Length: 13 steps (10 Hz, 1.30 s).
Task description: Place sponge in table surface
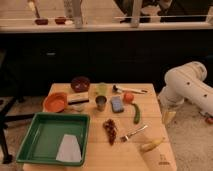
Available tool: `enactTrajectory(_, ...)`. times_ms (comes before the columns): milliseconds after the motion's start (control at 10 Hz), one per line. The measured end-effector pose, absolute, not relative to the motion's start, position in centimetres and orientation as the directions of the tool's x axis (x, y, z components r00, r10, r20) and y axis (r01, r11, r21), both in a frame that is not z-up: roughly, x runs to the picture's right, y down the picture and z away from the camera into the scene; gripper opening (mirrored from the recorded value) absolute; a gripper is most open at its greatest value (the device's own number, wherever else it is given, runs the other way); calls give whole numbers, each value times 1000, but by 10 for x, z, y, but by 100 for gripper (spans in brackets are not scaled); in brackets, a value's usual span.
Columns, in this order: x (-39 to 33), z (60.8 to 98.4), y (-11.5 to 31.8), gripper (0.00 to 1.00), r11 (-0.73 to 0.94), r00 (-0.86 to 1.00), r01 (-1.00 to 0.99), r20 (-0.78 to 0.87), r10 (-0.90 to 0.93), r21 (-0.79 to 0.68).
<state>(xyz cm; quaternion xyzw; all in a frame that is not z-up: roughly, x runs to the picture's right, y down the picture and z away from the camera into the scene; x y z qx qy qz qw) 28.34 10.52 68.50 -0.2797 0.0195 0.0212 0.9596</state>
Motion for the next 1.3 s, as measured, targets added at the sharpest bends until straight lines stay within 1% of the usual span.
enactTrajectory(1100, 283, 685, 105, 80, 843, 998, -51, -48, 30, -536)
enactTrajectory(1300, 272, 687, 103, 80, 849, 994, -98, -87, 62, -520)
